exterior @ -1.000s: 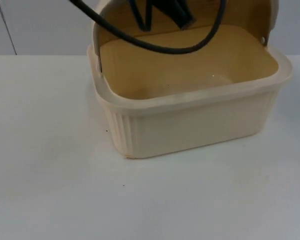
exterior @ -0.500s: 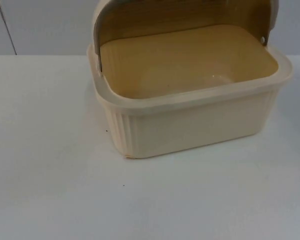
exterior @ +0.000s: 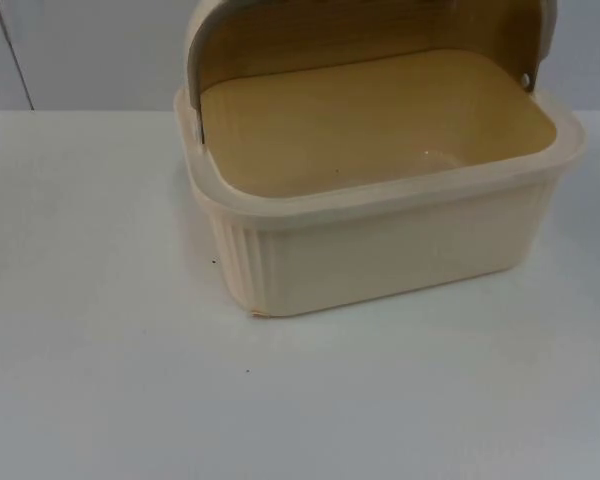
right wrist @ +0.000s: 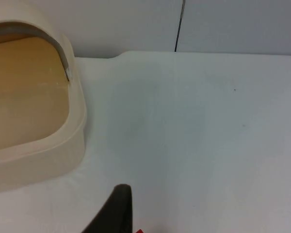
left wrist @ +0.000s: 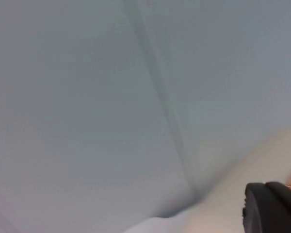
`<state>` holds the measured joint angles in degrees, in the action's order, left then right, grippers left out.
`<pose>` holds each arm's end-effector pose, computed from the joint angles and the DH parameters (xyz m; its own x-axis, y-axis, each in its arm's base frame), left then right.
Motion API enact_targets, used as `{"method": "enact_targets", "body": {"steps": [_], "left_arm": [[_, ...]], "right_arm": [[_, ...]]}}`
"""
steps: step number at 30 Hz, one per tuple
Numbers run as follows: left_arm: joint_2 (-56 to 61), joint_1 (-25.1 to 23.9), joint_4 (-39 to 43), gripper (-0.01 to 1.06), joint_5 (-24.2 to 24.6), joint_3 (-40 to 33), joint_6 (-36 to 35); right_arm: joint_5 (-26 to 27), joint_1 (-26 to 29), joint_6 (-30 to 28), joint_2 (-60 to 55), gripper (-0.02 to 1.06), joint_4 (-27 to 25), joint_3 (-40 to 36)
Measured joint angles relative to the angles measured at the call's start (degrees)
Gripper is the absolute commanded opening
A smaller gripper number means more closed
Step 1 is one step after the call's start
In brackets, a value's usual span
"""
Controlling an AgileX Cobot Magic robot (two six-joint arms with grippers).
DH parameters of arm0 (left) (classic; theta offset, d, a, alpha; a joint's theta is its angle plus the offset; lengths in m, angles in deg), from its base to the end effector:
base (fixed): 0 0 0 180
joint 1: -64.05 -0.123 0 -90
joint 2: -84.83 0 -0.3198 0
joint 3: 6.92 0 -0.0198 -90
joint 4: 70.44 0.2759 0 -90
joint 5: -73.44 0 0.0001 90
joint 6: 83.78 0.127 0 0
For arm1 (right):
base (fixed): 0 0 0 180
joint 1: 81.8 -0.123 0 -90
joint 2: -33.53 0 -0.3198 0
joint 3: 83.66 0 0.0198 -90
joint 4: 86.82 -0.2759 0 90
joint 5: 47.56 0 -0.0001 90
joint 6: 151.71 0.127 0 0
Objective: Open the box lid with the left hand, place the block into the box with the right hand, then close the box lid with the left hand.
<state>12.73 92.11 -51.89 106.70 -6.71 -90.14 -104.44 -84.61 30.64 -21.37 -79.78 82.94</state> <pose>0.2568 -0.1118 0.5021 -0.1564 0.2640 -0.9518 0.3435 0.9180 0.1982 0.1690 -0.0048 0.4325 -0.5733 -0.0544 -0.8175 0.0201 0.9966 -0.0804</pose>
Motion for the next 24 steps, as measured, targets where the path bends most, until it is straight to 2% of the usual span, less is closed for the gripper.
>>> {"method": "enact_targets", "body": {"steps": [1, 2, 3, 4, 6, 7, 9, 11, 13, 18, 24], "left_arm": [[0.00, 0.00, 0.00, 0.00, 0.00, 0.00, 0.00], [1.06, -2.96, -0.51, 0.00, 0.56, 0.00, 0.00], [2.03, -6.76, -0.95, 0.00, 1.41, 0.00, 0.00], [2.99, -12.56, -1.53, 0.00, 2.58, 0.00, 0.00], [3.67, -19.36, -2.24, 0.00, 3.59, -0.70, 0.00], [3.67, -19.36, -2.24, 0.00, 3.59, -0.70, 0.00], [4.38, -25.44, -4.57, 0.00, 3.59, -3.66, 0.00], [5.03, -28.83, -7.28, 0.00, 2.97, -8.81, 0.00], [5.27, -29.65, -8.26, 0.00, 2.48, -11.28, 0.00], [5.79, -30.06, -14.58, 0.00, 2.22, -23.92, 0.24], [5.79, -30.06, -18.55, 0.00, 1.71, -27.51, 1.42]], "right_arm": [[0.00, 0.00, 0.00, 0.00, 1.01, 0.00, 0.00], [0.00, 0.00, 0.00, 0.00, 1.01, 0.00, 0.00], [0.00, 0.00, 0.00, 0.00, 1.01, 0.00, 0.00], [0.00, 0.00, 0.00, 0.00, 1.01, 0.00, 0.00], [0.00, 0.00, 0.00, 0.00, 1.01, 0.00, 0.00], [0.00, 0.00, 0.00, 0.00, 1.01, 0.00, 0.00], [0.00, 0.00, 0.00, 0.00, 1.01, -0.11, 0.00], [0.00, 0.00, 0.00, 0.00, 1.01, -0.37, 0.00], [0.00, 0.00, 0.00, 0.00, 1.01, -0.63, 0.00], [0.18, 0.00, 0.00, 0.00, 1.01, -1.28, -2.55], [0.97, 0.00, 0.00, 0.00, 1.01, -2.38, -3.71]]}}
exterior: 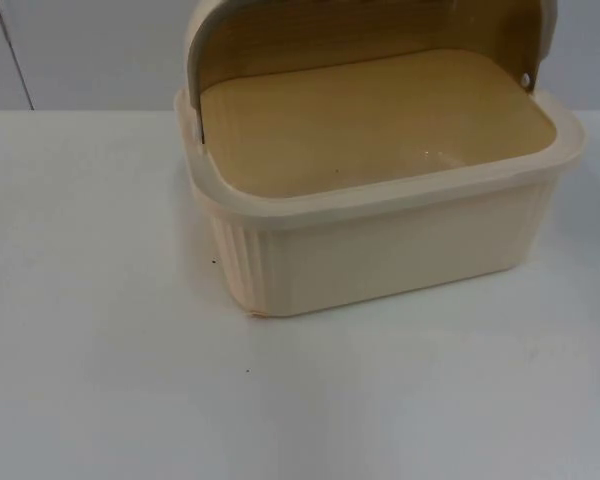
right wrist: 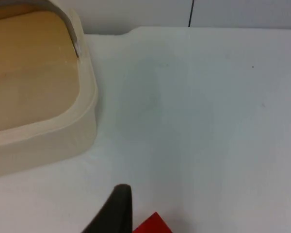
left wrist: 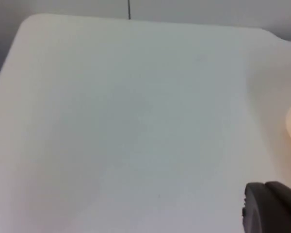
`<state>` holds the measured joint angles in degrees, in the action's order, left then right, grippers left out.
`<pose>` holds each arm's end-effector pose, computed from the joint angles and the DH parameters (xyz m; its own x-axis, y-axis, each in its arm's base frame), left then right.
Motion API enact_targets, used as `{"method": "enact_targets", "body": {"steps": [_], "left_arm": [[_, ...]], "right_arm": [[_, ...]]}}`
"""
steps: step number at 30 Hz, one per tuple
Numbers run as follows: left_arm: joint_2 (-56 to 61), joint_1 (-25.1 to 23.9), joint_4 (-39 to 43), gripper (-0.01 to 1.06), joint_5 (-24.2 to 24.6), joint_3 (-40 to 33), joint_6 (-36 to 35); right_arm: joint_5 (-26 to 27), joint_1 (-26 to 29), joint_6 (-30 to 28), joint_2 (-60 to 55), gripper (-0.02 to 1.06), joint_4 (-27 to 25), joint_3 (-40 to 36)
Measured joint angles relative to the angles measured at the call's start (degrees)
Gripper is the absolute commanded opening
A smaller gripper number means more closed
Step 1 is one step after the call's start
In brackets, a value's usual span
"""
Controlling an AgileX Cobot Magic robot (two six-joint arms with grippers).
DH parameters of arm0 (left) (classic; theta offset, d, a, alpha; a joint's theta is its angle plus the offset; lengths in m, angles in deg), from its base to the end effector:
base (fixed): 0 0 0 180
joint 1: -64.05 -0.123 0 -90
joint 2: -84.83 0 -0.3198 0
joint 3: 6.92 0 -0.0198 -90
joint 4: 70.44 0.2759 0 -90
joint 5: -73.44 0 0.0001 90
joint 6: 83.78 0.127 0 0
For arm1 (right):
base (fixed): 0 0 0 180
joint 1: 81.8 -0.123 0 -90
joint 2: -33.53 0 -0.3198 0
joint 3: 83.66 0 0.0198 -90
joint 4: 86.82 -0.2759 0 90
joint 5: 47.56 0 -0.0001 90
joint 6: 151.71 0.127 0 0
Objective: Open the box lid with the left hand, place the block into the box with the right hand, then close the box lid with the left hand.
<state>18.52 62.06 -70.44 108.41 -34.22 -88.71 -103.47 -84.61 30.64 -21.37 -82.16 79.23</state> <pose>0.2472 0.0086 0.3390 -0.6179 -0.1075 -0.7788 -0.0882 0.9938 -0.0672 0.1726 -0.0001 0.4109 -0.6126 -0.0347 -0.7896 0.0013 0.9990 -0.0449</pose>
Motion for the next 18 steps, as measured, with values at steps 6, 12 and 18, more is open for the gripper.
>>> {"method": "enact_targets", "body": {"steps": [6, 12, 18], "left_arm": [[0.00, 1.16, -0.61, 0.29, -3.34, 0.00, 0.09], [0.00, 1.32, -0.61, 1.05, -5.02, 0.00, 0.21], [0.00, 1.32, -1.51, 1.05, -5.35, 0.00, 0.21]], "right_arm": [[1.22, 0.00, 0.00, 0.00, 1.01, -1.09, 0.00], [1.22, 0.00, 0.00, 0.00, 1.01, -1.22, 0.00], [1.22, 0.00, 0.00, 0.00, 1.01, -1.22, 0.00]]}}
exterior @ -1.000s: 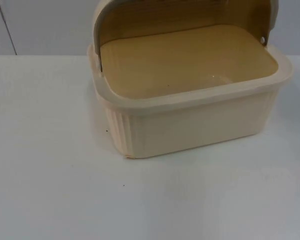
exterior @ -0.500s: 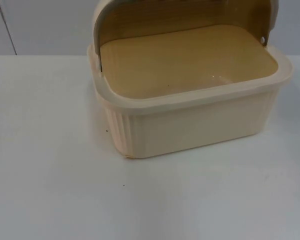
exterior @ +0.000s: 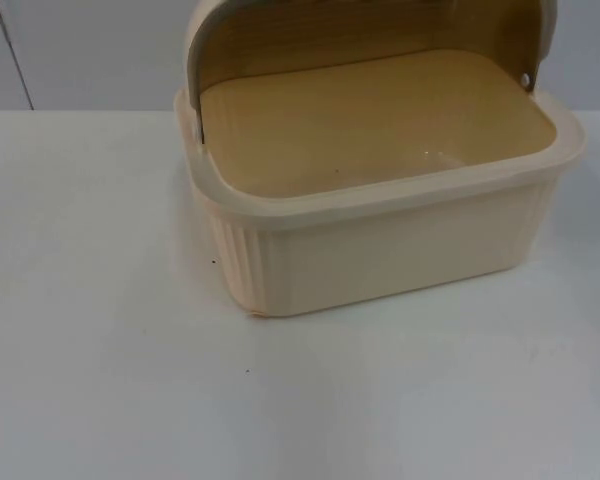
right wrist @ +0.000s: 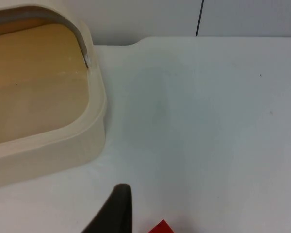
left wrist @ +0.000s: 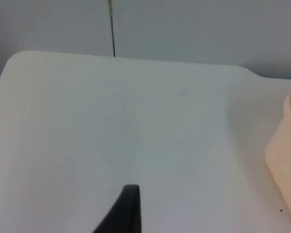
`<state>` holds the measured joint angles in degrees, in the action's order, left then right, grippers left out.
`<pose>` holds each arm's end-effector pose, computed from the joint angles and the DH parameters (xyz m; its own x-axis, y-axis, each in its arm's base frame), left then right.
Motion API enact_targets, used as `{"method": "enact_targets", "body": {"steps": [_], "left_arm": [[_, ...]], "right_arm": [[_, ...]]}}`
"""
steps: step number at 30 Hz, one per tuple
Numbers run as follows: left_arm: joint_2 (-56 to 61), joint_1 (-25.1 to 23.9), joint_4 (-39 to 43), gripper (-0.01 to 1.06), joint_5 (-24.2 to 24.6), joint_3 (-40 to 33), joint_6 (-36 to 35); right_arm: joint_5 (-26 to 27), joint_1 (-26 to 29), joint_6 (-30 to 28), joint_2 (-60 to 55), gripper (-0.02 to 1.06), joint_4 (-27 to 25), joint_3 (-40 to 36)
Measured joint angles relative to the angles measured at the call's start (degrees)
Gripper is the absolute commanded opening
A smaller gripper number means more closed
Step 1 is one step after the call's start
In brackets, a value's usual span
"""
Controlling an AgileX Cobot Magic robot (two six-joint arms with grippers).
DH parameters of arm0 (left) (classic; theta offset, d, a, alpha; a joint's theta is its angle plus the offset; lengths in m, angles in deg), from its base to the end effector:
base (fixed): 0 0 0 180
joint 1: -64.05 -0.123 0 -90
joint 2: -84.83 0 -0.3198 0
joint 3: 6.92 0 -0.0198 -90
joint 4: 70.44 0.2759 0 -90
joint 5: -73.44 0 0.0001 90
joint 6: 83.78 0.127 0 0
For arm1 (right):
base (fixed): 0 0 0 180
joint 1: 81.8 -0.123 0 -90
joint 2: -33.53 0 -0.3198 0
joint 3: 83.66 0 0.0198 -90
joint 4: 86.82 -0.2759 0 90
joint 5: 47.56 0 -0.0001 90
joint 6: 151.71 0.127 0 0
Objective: Open the box lid with the left hand, place the block into the box with the right hand, then close the box lid with the left hand.
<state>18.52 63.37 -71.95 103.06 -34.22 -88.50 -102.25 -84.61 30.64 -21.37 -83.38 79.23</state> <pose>0.2543 0.0014 0.3486 -0.5447 -0.1116 -0.8312 -0.0585 0.9938 -0.0950 0.1742 0.0023 0.4129 -0.5963 -0.0230 -0.8025 -0.0060 0.9997 -0.0242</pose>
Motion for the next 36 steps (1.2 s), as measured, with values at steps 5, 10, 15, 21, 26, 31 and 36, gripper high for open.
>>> {"method": "enact_targets", "body": {"steps": [5, 10, 15, 21, 26, 31, 36], "left_arm": [[0.00, 0.00, -0.45, 1.05, -0.13, 0.00, 0.00], [0.00, 0.00, -4.84, 1.05, -0.92, 0.00, 0.00], [0.00, 1.37, -5.87, 1.05, 0.90, 0.00, 4.72], [0.00, 5.67, -4.20, 1.05, 1.92, 0.00, 5.20], [-1.20, 6.53, -1.25, 1.05, 4.21, 0.75, 2.63], [-3.92, 7.76, -0.73, 1.05, 5.82, 4.01, 2.16], [-5.27, 8.63, -0.61, 1.05, 5.82, 6.77, 2.16]], "right_arm": [[0.00, 0.00, 0.00, 0.00, 1.01, 0.00, 0.00], [0.00, 0.00, 0.00, 0.00, 1.01, 0.00, 0.00], [-0.12, 0.00, 0.00, 0.00, 1.01, -0.55, 0.00], [-0.88, 0.00, 0.00, 0.00, 1.01, -3.44, 0.00], [-1.41, 0.00, 0.00, -0.37, 1.01, -4.19, 0.00], [-2.51, -1.82, -0.84, -2.35, 1.01, -5.63, 0.00], [-1.26, -10.17, 3.62, -5.11, 1.01, -0.71, -2.40]]}}
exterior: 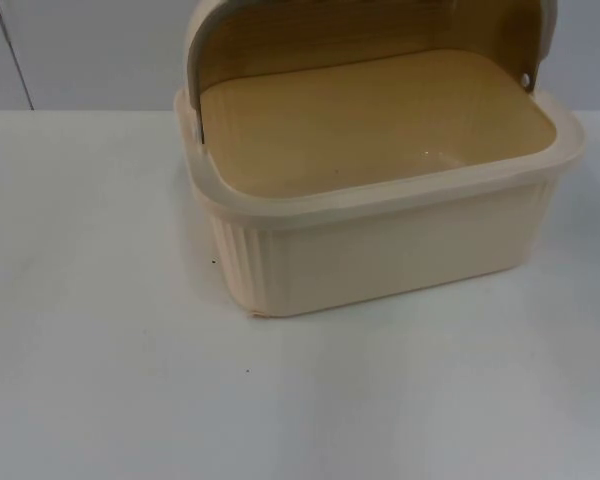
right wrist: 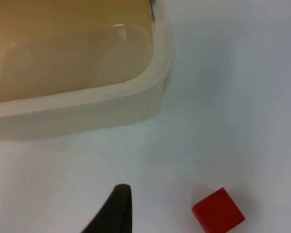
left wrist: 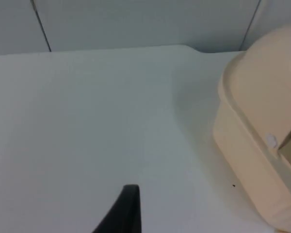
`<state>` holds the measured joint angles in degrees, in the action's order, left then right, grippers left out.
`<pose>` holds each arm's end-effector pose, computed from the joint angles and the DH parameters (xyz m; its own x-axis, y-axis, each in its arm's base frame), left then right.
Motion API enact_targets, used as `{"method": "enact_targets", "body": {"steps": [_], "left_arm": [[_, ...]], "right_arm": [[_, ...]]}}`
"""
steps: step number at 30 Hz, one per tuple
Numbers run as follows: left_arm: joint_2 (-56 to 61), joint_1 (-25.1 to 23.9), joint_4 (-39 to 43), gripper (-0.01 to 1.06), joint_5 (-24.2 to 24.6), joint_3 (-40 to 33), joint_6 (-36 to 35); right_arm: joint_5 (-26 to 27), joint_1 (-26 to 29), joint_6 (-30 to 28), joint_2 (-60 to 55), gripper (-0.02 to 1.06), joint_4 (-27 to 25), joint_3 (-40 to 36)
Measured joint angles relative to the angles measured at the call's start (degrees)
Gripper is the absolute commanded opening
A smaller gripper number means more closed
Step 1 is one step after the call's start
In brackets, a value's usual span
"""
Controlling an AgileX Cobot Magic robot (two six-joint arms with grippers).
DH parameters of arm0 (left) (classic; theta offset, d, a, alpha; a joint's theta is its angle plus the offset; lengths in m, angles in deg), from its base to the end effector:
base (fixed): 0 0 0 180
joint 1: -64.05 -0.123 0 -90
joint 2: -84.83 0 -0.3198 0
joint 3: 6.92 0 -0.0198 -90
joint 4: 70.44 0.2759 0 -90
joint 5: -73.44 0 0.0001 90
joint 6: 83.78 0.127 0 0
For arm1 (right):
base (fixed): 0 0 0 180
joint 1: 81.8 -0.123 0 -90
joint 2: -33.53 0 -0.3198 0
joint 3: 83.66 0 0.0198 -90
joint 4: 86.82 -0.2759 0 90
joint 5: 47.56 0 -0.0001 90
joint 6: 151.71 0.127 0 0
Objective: Open the box lid with the left hand, place the block into the box with the right hand, then close the box lid with the left hand.
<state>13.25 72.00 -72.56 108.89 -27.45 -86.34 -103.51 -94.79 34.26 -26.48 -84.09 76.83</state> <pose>0.2730 -0.0409 0.3586 -0.6134 0.0102 -0.7897 0.1096 0.9913 -0.0723 0.1929 0.0394 0.3791 -0.7075 -0.0838 -0.7017 -0.1433 0.9893 0.0263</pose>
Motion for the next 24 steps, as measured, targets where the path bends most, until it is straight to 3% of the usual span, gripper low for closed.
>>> {"method": "enact_targets", "body": {"steps": [3, 9, 12, 14, 15, 16, 18, 24], "left_arm": [[-0.76, 0.00, 0.64, 1.05, 0.28, 0.10, 0.00], [-1.13, 0.00, 1.01, 1.05, 1.17, 0.10, 0.00], [-1.13, 0.00, 1.01, 1.05, 1.42, 0.10, 0.00], [-1.13, 0.00, 1.01, 1.05, 1.42, 0.10, 0.00], [-1.13, 0.00, 1.01, 1.05, 1.42, 0.10, 0.00], [-1.13, 0.00, 1.01, 1.05, 1.42, 0.10, 0.00], [-1.13, 0.00, 1.01, 1.05, 1.42, 0.10, 0.00], [-1.13, 0.00, 1.01, 1.05, 1.66, 0.10, 0.00]], "right_arm": [[3.45, -3.83, 4.81, -2.48, 1.01, 5.92, -5.52], [11.15, -4.60, 5.89, -6.17, 1.01, 6.27, -13.56], [13.53, -4.60, 1.15, -9.89, 1.01, 3.42, -16.38], [14.00, -4.48, -5.96, -12.73, 1.01, -0.87, -16.64], [14.00, -4.48, -5.96, -12.73, 1.01, -0.87, -16.64], [14.70, -3.55, -10.39, -14.93, 1.01, -4.65, -16.76], [15.49, -0.74, -14.48, -17.60, 1.01, -7.38, -16.90], [18.93, 5.31, -17.51, -20.57, 1.01, -8.41, -16.90]]}}
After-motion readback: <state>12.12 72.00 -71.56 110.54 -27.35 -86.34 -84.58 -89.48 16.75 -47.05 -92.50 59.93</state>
